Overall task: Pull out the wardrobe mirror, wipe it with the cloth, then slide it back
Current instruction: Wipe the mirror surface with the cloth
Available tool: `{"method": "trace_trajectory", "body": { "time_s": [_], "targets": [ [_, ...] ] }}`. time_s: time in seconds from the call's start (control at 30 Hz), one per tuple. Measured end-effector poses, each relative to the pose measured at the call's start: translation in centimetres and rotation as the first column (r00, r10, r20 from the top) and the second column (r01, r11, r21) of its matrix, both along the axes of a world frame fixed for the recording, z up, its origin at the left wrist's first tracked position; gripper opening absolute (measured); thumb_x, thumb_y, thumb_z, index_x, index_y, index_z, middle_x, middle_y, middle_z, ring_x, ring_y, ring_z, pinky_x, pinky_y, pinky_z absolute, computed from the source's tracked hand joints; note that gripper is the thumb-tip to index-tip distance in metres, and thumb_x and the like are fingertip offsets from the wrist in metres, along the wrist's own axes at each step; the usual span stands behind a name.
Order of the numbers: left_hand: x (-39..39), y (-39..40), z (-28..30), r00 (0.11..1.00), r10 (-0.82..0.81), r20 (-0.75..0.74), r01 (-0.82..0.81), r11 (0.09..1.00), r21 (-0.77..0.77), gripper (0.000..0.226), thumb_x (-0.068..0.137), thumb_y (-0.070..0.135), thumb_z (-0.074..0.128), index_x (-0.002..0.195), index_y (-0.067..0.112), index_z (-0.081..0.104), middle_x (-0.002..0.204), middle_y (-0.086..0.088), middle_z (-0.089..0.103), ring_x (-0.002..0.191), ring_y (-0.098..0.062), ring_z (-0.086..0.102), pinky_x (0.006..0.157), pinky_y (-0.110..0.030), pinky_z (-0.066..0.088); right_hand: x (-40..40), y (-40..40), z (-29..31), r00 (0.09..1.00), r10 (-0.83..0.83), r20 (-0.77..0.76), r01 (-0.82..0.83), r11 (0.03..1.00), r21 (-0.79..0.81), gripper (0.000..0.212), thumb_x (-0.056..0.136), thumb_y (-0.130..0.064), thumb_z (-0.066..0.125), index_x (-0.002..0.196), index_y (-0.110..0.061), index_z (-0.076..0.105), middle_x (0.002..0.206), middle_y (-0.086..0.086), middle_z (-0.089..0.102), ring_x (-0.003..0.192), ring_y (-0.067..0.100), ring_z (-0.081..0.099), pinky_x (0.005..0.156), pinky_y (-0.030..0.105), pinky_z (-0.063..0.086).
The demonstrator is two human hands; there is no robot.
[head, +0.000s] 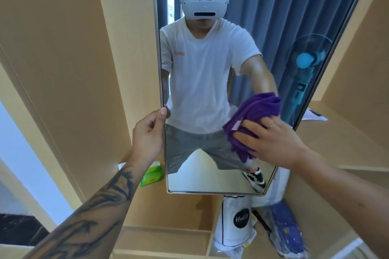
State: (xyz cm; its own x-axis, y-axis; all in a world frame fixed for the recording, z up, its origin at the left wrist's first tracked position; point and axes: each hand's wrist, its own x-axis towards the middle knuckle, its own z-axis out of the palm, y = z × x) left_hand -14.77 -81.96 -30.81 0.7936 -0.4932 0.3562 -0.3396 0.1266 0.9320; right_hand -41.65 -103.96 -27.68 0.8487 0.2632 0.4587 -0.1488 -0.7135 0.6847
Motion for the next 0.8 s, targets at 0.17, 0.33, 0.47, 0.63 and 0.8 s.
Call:
{"method": "trace_trajectory", "body": {
  "time_s": [0.17, 0.33, 0.47, 0.63, 0.8],
  "targets": [
    [-0.3, 0.1, -0.2, 1.000, 0.007, 0.005, -0.007, 1.000, -0.002, 0.053, 0.094, 0.079, 0.048, 0.097, 0.035, 0.079, 0.088, 0.001, 0.073, 0.087, -0.012, 0.062, 0.089, -0.052, 0.058, -2.3, -1.5, -0.9, 0.995, -0.073, 0.066, 0.071, 0.997, 0.035, 0.057, 0.080, -0.020, 0.081, 0.131, -0.020, 0.057, 0.128, 0.013, 0.051, 0.076, 0.033, 0.052, 0.067, 0.044, 0.052],
    [-0.3, 0.3, 0.2, 0.998, -0.041, -0.039, 0.042, 0.999, 0.023, 0.053, 0.093, 0.078, 0.049, 0.105, 0.038, 0.081, 0.102, 0.012, 0.077, 0.105, -0.007, 0.068, 0.101, -0.057, 0.058, 4.1, 3.2, 0.0, 0.999, -0.003, 0.033, 0.002, 0.999, 0.033, 0.046, 0.085, -0.029, 0.071, 0.130, -0.022, 0.062, 0.127, 0.008, 0.056, 0.085, 0.032, 0.057, 0.069, 0.044, 0.053],
    [-0.5, 0.7, 0.5, 0.991, -0.099, -0.084, 0.101, 0.995, 0.012, 0.068, 0.092, 0.079, 0.048, 0.110, 0.022, 0.079, 0.111, -0.004, 0.080, 0.113, -0.016, 0.071, 0.101, -0.059, 0.056, 11.1, 8.8, 0.9, 0.993, 0.104, 0.055, -0.107, 0.993, 0.056, 0.028, 0.097, -0.020, 0.051, 0.121, -0.023, 0.065, 0.121, 0.002, 0.066, 0.091, 0.027, 0.062, 0.077, 0.041, 0.053],
    [-0.4, 1.1, 0.7, 0.986, -0.136, -0.097, 0.138, 0.990, 0.012, 0.076, 0.085, 0.090, 0.046, 0.103, 0.024, 0.079, 0.100, -0.020, 0.077, 0.098, -0.041, 0.073, 0.094, -0.063, 0.059, 12.9, 9.7, 1.0, 0.979, 0.162, 0.122, -0.166, 0.986, 0.023, 0.026, 0.099, -0.018, 0.050, 0.118, -0.025, 0.067, 0.124, 0.000, 0.067, 0.095, 0.026, 0.062, 0.079, 0.039, 0.052],
    [-0.4, 0.7, 0.5, 0.990, -0.104, -0.095, 0.102, 0.994, -0.028, 0.048, 0.094, 0.075, 0.053, 0.112, 0.041, 0.081, 0.108, 0.011, 0.078, 0.104, -0.013, 0.072, 0.099, -0.062, 0.057, 6.5, 4.0, 0.1, 0.997, 0.068, -0.026, -0.068, 0.997, 0.020, 0.044, 0.088, -0.032, 0.074, 0.128, -0.024, 0.059, 0.133, 0.003, 0.059, 0.105, 0.030, 0.051, 0.086, 0.045, 0.050]
  ]
}}
